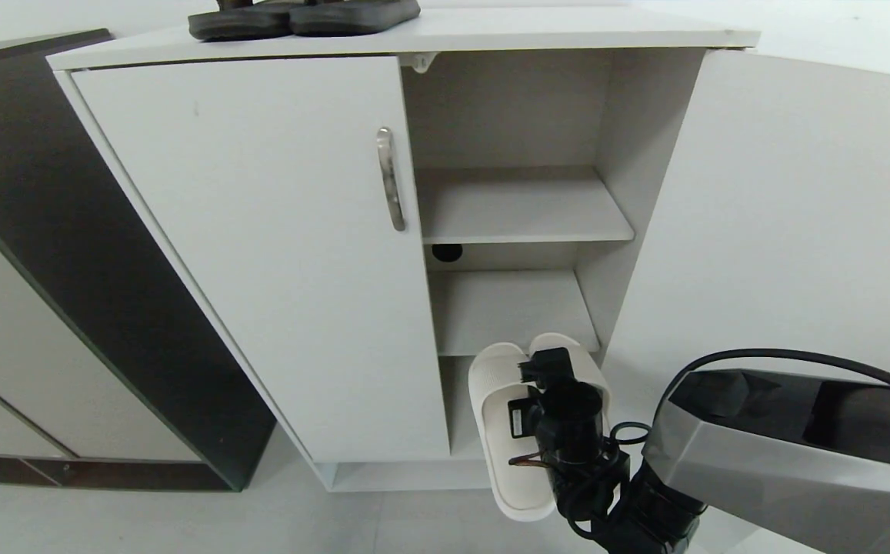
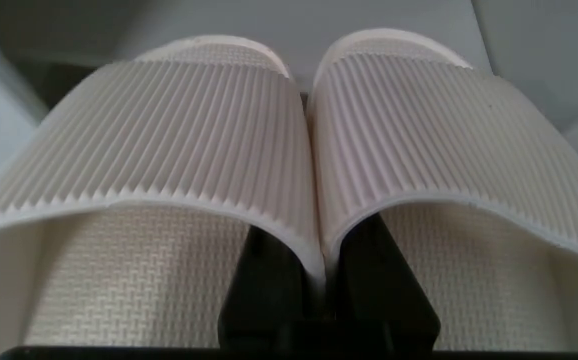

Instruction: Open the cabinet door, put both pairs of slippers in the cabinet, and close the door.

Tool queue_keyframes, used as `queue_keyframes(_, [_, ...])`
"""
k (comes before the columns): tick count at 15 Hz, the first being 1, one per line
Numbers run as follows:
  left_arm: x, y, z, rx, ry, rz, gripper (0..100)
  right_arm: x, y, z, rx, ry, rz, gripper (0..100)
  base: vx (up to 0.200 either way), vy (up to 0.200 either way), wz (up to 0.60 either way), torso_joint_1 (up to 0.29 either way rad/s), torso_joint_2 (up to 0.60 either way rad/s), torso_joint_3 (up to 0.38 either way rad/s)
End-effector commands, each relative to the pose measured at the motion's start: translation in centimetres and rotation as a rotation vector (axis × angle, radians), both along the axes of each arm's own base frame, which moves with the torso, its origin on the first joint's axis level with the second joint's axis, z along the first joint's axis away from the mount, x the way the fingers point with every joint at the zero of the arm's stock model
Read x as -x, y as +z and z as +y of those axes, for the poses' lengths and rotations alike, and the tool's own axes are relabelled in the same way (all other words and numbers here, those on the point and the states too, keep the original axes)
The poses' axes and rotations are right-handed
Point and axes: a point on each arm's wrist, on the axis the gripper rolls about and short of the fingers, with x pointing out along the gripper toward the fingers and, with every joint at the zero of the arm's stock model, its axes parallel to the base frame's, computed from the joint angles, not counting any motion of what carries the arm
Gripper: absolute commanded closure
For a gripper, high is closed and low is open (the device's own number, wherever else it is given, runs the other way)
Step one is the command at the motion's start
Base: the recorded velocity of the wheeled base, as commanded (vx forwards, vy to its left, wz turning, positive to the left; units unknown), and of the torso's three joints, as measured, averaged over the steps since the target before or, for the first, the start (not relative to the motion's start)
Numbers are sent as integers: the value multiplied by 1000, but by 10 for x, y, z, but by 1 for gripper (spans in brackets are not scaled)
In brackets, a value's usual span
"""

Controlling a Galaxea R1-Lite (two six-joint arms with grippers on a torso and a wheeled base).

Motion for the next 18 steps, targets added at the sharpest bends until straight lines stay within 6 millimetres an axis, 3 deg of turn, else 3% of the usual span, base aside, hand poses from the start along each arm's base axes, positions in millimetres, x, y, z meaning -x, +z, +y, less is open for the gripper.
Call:
queue_keyframes(1, [0,0,0,0,0,3,100,0,3,1,-8,2,-8,100,200,0,0,2,-2,-2])
queue_keyframes(4, [0,0,0,0,-1,3,100,-1,3,1,-7,3,-9,100,200,0,0,-1,2,2])
queue_keyframes(10, [0,0,0,2,-3,1,100,-24,11,4,-29,-28,-24,100,0,0,0,0,0,0])
queue_keyframes(14, [0,0,0,2,-3,3,100,-60,-2,14,-41,-66,-39,100,0,0,0,0,0,0])
queue_keyframes(18, [0,0,0,8,-1,2,100,-102,-1,25,-39,-103,-38,100,0,0,0,0,0,0])
